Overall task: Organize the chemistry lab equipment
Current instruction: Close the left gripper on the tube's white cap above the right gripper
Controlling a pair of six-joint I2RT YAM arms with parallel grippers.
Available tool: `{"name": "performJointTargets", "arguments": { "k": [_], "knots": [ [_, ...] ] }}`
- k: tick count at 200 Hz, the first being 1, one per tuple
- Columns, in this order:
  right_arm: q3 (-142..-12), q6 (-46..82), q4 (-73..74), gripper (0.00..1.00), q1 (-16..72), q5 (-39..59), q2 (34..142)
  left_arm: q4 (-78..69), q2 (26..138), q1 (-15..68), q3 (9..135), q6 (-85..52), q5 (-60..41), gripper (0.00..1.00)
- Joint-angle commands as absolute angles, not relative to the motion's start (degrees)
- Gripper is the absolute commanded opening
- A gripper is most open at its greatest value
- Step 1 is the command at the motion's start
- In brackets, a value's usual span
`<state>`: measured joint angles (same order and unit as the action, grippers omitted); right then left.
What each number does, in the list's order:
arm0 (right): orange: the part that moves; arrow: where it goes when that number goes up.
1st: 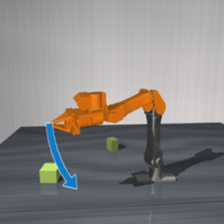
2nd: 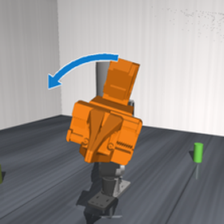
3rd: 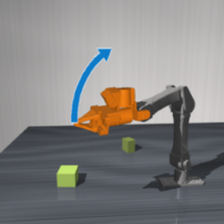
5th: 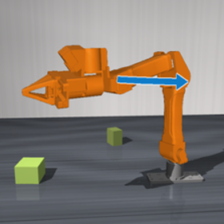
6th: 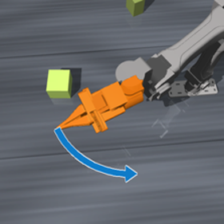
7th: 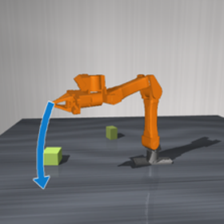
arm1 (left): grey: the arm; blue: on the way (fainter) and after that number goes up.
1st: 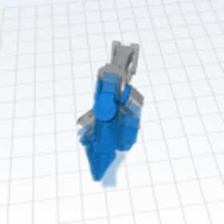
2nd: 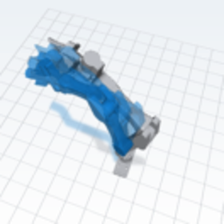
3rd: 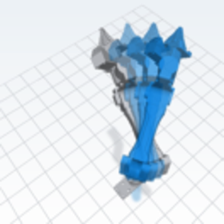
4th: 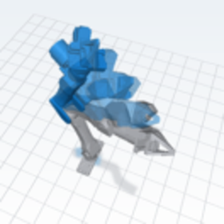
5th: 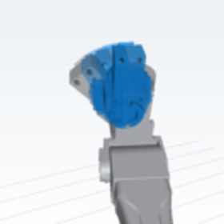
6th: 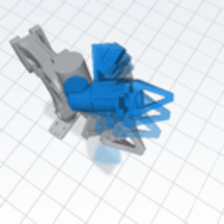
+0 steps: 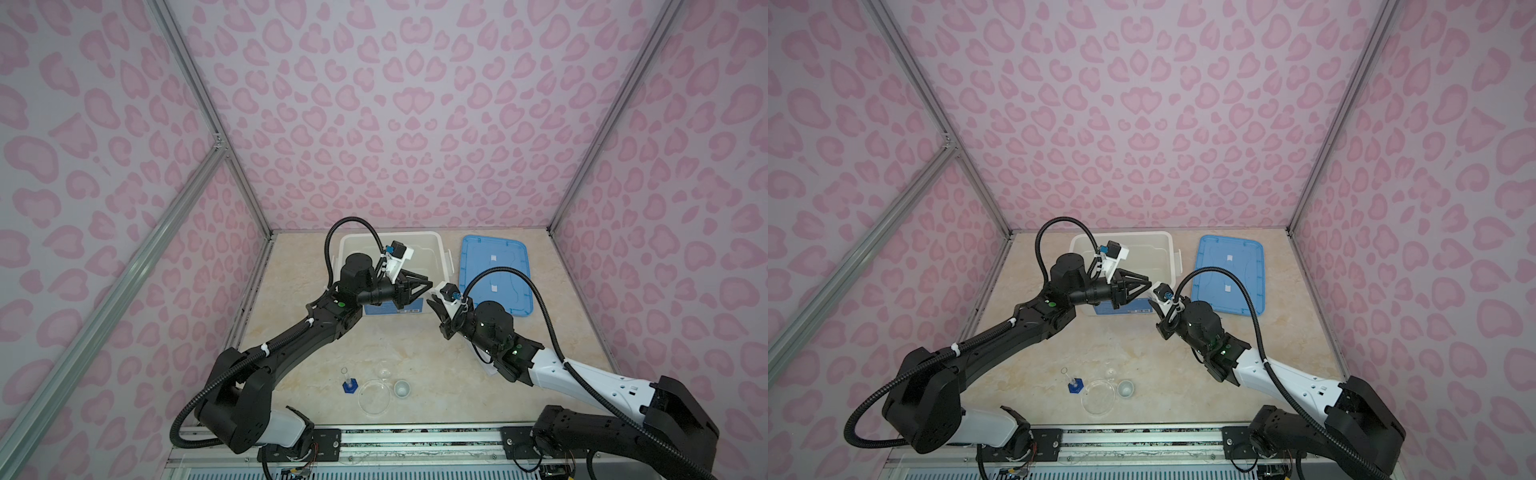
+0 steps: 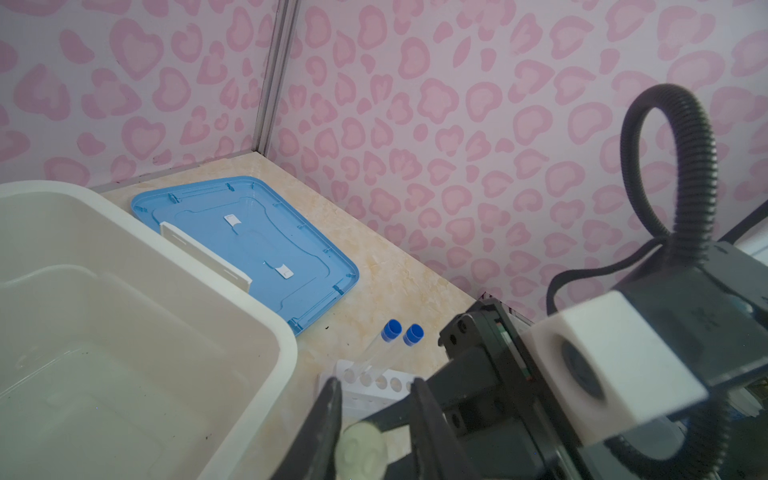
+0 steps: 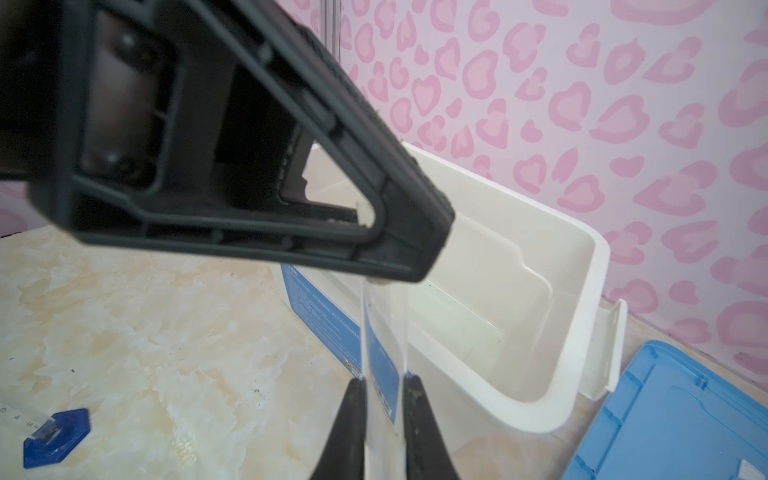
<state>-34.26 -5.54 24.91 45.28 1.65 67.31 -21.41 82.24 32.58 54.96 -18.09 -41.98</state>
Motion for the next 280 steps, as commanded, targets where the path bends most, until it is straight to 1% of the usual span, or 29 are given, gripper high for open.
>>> {"name": "performJointTargets", "arguments": {
  "k": [1,77,101,129,167,202,280],
  "knots": [
    [-34.3,-4.7,27.9,0.11,45.2,1.9,67.7,-23.7,82.1,32.7,55.5,-17.9,-42.9,0.29],
    [-34.4,-4.9,28.6,0.1,45.3,0.9,68.1,-24.0,81.8,32.8,55.2,-17.8,-43.2,0.22],
    [-34.5,-4.7,28.8,0.1,45.2,0.5,68.2,-24.1,81.7,32.8,55.1,-17.8,-43.4,0.21],
    [-34.4,-4.3,29.3,0.1,45.2,0.5,68.1,-24.1,81.8,32.8,55.2,-17.7,-43.5,0.25],
    [-34.5,-4.4,28.8,0.09,45.2,0.4,67.9,-24.2,81.6,32.8,55.1,-17.7,-43.4,0.26],
    [-34.3,-4.2,28.7,0.09,45.2,0.3,67.8,-24.3,81.4,32.8,55.1,-17.5,-43.1,0.21],
    [-34.3,-4.0,29.2,0.1,45.1,-0.1,67.7,-23.9,80.8,32.8,55.2,-16.9,-42.6,0.14]
  ]
}}
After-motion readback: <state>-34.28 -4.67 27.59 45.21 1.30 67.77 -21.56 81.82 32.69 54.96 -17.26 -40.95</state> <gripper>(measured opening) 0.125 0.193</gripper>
